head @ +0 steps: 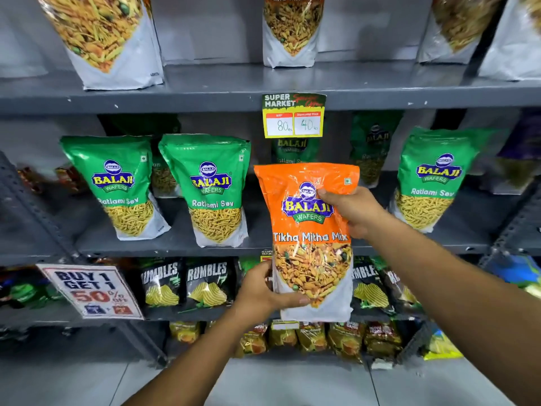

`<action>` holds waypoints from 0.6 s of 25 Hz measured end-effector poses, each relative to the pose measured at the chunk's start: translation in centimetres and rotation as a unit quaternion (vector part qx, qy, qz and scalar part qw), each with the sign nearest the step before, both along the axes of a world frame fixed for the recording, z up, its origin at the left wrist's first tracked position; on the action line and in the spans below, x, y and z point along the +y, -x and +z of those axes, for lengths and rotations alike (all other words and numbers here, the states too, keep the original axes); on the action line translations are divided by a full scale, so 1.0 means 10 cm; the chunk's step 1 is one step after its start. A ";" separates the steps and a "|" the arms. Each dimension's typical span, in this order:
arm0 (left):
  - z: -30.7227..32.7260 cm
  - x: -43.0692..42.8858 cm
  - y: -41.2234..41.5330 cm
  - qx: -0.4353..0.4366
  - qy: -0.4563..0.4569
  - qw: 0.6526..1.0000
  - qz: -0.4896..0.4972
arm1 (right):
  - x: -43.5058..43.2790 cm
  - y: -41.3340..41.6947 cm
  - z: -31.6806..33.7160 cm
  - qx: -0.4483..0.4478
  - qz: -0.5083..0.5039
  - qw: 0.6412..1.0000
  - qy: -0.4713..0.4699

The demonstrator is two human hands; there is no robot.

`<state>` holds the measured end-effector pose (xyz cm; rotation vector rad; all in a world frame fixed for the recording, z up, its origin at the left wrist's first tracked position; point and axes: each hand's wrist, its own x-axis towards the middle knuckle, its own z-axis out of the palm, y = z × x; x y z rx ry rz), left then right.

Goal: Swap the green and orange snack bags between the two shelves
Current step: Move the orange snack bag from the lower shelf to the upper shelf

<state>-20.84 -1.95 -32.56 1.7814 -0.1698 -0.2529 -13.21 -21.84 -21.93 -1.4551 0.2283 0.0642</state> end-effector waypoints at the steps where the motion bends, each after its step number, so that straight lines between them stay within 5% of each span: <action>1: 0.08 0.06 0.10 -0.004 -0.005 1.000 -0.004 | 0.01 0.13 0.08 -0.007 -0.001 1.000 0.001; 15: 2.12 0.39 -0.28 -0.216 0.042 0.975 -0.038 | 0.30 0.45 2.36 -0.242 -0.025 0.969 0.030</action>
